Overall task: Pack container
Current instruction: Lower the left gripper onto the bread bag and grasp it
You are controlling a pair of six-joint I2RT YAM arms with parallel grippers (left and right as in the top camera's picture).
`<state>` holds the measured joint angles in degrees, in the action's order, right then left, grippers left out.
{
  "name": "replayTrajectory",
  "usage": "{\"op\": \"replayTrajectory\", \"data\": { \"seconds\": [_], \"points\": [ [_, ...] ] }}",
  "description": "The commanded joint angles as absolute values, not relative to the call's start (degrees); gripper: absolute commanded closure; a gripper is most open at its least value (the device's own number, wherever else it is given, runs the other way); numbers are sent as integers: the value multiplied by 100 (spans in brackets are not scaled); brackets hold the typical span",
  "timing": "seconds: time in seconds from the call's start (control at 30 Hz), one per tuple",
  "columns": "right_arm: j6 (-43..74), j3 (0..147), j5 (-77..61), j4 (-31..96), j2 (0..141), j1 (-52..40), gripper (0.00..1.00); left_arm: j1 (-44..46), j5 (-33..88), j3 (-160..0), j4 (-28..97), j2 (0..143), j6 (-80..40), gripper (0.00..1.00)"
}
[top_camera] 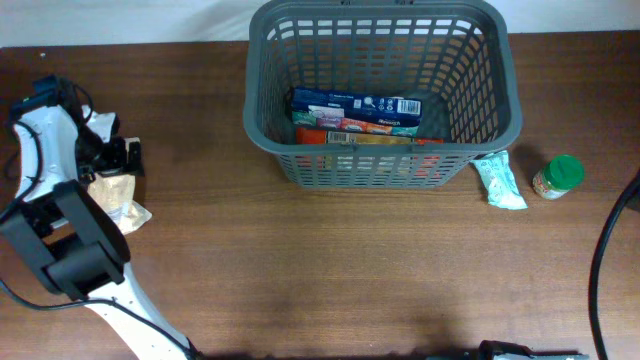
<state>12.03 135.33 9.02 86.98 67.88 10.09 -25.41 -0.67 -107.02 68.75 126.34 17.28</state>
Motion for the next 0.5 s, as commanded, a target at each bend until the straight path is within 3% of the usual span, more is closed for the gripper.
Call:
{"op": "replayTrajectory", "data": {
  "seconds": [0.0,0.47],
  "points": [
    [1253,13566,991,8683,6801,1057,1,-2729,-132,-10674,6781,12875,1586,0],
    [1253,13566,991,8683,6801,1057,1,-2834,-150,-10669,6582,13493,1588,4]
  ]
}}
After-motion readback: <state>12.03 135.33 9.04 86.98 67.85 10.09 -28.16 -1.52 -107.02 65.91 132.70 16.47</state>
